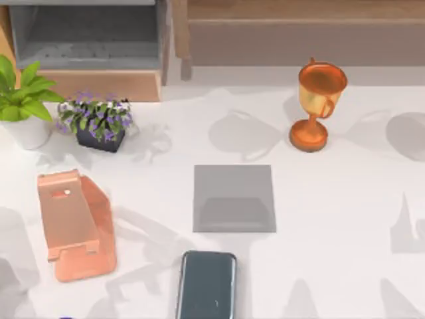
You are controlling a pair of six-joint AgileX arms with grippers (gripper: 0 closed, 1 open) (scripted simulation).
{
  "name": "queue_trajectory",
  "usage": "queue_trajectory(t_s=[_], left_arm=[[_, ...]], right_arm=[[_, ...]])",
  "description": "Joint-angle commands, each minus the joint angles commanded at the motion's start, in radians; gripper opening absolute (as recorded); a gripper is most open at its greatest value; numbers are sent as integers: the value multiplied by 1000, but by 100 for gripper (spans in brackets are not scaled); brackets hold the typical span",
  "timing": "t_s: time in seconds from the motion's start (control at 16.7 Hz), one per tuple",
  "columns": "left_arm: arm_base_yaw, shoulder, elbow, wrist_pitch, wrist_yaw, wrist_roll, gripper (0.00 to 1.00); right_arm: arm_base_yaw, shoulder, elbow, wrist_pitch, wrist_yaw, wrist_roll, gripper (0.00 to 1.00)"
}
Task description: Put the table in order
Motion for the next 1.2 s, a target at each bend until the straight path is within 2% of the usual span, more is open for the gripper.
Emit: queue_trajectory(t_s=[0.36, 0.84, 1.2], left_arm=[[0, 0, 0, 0, 0, 0, 2], [0, 0, 0, 0, 0, 0, 0], [0, -76, 104, -153, 12, 0, 0]], right_arm=[[0, 0, 0, 0, 0, 0, 100], [0, 0, 0, 0, 0, 0, 100], [0, 0, 0, 0, 0, 0, 100]])
